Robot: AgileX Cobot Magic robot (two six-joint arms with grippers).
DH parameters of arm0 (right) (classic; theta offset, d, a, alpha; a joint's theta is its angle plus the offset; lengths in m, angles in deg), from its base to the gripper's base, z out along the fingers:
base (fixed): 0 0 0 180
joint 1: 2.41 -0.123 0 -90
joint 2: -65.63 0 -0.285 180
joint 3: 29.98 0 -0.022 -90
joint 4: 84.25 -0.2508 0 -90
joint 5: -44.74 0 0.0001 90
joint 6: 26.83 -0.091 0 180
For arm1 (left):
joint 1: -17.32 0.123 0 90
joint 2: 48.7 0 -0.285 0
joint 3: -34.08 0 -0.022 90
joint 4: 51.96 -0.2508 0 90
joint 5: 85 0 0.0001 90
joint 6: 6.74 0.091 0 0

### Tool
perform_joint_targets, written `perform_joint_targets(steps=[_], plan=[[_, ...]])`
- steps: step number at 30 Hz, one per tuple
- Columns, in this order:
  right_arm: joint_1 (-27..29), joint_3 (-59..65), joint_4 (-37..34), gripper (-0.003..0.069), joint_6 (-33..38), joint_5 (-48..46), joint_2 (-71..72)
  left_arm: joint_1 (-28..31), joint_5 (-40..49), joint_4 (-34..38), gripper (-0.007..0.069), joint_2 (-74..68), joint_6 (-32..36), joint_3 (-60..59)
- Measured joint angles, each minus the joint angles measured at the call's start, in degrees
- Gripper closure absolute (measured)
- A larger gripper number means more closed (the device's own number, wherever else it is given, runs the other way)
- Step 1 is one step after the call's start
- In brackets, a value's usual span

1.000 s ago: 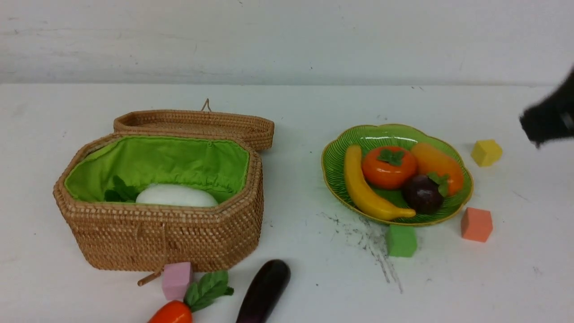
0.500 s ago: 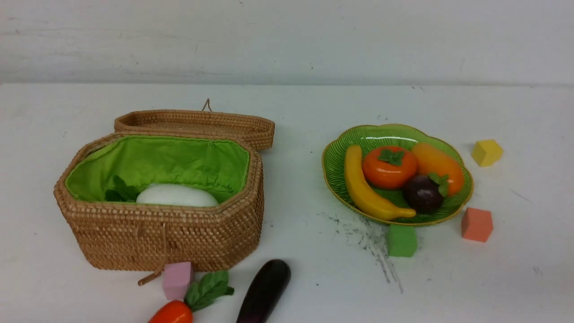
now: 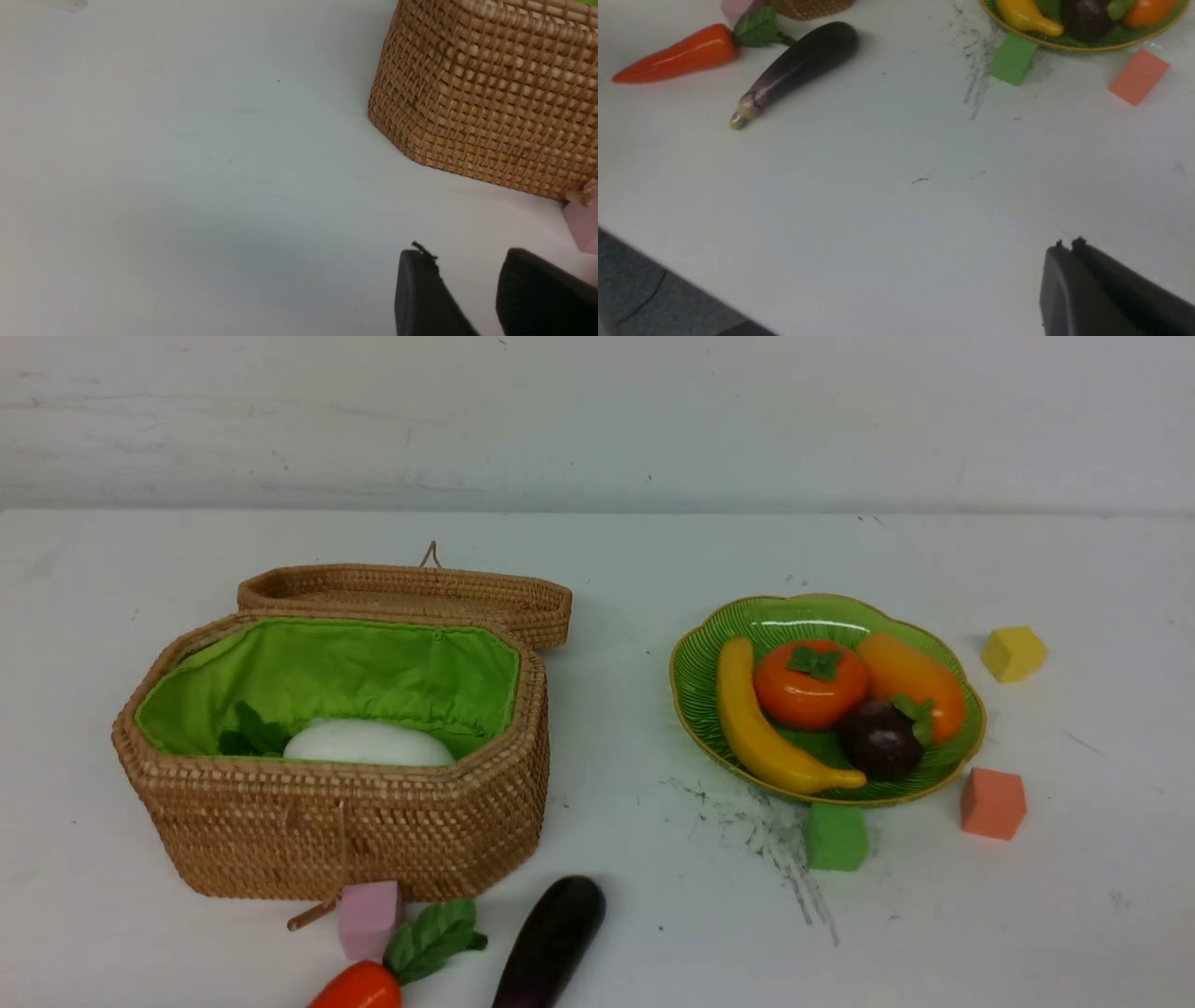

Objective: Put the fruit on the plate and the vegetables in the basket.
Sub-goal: Use the left arm to grab a carrot and put it into the left basket

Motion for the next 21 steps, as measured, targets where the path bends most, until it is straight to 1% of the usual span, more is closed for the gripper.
perform_joint_targets(steps=[2, 4, 7, 10, 13, 14, 15, 16, 17, 18, 21], plan=[[3.7, 1.35, 3.18, 0.0659, -1.0, 1.2, 3.15, 0.0, 0.0, 0.0, 0.0386, 0.0, 0.0, 0.0], [7.26, 4.2, 6.95, 0.0657, -3.15, 4.54, 6.44, 0.0, 0.0, 0.0, 0.0386, 0.0, 0.0, 0.0], [12.85, 13.03, 12.37, 0.0655, -8.89, 14.54, 13.21, 0.0, 0.0, 0.0, 0.0386, 0.0, 0.0, 0.0], [15.94, 22.53, 15.36, 0.0655, -13.16, 25.49, 18.37, 0.0, 0.0, 0.0, 0.0386, 0.0, 0.0, 0.0], [18.24, 33.68, 17.0, 0.0655, -16.83, 35.06, 22.4, 0.0, 0.0, 0.0, 0.0386, 0.0, 0.0, 0.0], [18.84, 37.56, 17.12, 0.0654, -17.65, 38.04, 23.63, 0.0, 0.0, 0.0, 0.0386, 0.0, 0.0, 0.0], [18.93, 38.31, 17.11, 0.0654, -17.81, 38.61, 24.01, 0.0, 0.0, 0.0, 0.0386, 0.0, 0.0, 0.0], [19.64, 43.99, 17.17, 0.0652, -18.82, 42.92, 24.73, 0.0, 0.0, 0.0, 0.0386, 0.0, 0.0, 0.0], [19.83, 47.07, 17.25, 0.0652, -19.07, 45.46, 24.8, 0.0, 0.0, 0.0, 0.0386, 0.0, 0.0, 0.0], [19.89, 49.83, 17.25, 0.0651, -19.2, 47.44, 24.85, 0.0, 0.0, 0.0, 0.0386, 0.0, 0.0, 0.0], [19.89, 52.86, 17.21, 0.0648, -19.55, 49.4, 24.85, 0.0, -0.01, 0.0, 0.0386, 0.0, 0.0, 0.0]])
